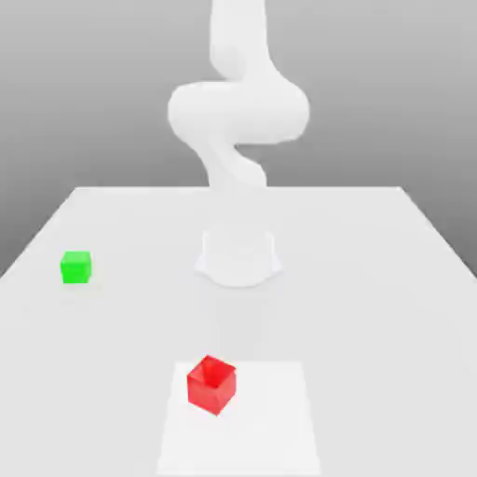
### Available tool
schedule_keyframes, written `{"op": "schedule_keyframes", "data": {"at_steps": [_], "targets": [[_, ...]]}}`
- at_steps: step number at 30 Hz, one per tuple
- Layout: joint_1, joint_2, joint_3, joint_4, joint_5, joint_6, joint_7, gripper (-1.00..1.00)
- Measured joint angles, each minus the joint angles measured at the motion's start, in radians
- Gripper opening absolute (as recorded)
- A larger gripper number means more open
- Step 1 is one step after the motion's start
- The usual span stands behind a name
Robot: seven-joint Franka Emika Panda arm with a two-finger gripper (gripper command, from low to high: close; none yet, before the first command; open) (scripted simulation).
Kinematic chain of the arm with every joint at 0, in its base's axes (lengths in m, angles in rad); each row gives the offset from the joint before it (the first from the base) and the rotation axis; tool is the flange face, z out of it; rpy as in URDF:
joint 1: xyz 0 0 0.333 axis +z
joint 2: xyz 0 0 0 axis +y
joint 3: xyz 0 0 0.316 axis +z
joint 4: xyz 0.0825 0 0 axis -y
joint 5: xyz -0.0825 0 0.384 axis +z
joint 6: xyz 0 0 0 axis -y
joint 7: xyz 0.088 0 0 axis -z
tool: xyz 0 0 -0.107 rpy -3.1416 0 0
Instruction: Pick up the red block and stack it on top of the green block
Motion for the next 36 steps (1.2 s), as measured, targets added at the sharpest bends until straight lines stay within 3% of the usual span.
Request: {"op": "schedule_keyframes", "data": {"at_steps": [21,36], "targets": [[-0.244,0.356,0.205,-0.228,0.122,0.221,0.833,0.0],[-0.397,0.616,0.343,-0.392,0.083,0.385,1.515,0.0]]}}
